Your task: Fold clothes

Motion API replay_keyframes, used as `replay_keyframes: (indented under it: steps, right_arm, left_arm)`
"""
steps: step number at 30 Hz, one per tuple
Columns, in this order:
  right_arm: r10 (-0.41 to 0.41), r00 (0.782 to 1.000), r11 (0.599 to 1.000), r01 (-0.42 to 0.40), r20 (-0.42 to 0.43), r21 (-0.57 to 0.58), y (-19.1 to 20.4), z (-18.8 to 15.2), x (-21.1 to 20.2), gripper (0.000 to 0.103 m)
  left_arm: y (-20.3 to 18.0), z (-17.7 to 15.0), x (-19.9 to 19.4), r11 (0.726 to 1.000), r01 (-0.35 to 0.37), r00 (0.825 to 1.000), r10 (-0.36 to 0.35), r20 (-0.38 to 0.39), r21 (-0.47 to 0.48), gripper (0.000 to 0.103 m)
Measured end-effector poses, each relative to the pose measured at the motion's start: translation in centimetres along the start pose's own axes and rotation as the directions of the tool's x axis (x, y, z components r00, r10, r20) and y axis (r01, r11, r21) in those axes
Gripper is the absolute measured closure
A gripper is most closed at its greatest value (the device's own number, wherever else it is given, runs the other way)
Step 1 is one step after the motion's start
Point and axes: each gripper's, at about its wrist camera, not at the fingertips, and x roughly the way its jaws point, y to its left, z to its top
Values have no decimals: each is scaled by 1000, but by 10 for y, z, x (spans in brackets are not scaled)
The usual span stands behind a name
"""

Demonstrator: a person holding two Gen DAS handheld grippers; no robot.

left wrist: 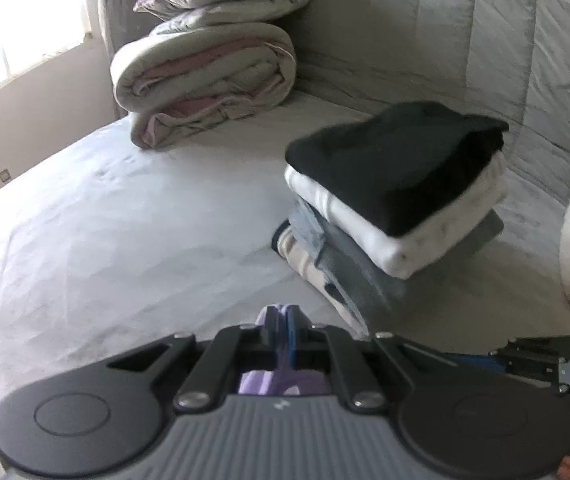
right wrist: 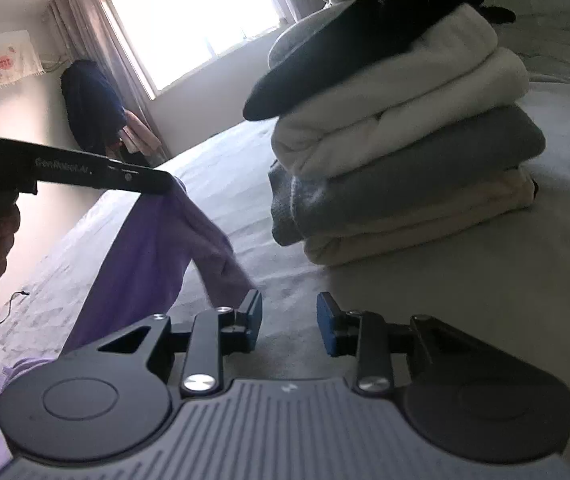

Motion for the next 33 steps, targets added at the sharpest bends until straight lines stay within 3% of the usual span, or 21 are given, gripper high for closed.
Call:
replay_keyframes:
  steps: [8, 14, 17, 20, 22, 24, 26, 33]
  right_arm:
    - [-24, 999, 999, 23, 26, 36, -6, 4, -2, 68]
    - [-43, 999, 996, 41, 27, 84, -14, 6, -1, 68]
    - [-44, 999, 995, 42, 20, 96, -16, 6, 1, 68]
    - [-29, 1000, 994, 28, 10, 105, -17, 6, 2, 68]
    - [-16, 1000, 994, 16, 3, 111, -17, 5, 2, 68]
    - [-2, 1000, 993, 2, -5, 117, -17, 5, 1, 68]
    - [53, 998, 990, -50, -20, 134, -17, 5, 3, 68]
    - [253, 962, 952, -227, -108, 204, -13, 0, 21, 68]
  left_arm:
    - [-18, -20, -20, 995, 94, 995, -94, -12, -31, 99]
    - [-44, -65, -30, 973, 230, 969, -227, -94, 15, 99]
    - [-58, -89, -28, 946, 320, 934, -308, -183, 44, 99]
    - [-73, -110, -23, 898, 431, 869, -388, -307, 87, 99]
    - [-81, -119, -25, 871, 473, 848, -409, -336, 135, 96]
    - [-81, -118, -29, 872, 460, 863, -395, -314, 167, 88]
    - [-72, -113, -29, 888, 441, 875, -394, -282, 129, 77]
    - [-33, -103, -13, 960, 281, 937, -271, -222, 16, 76]
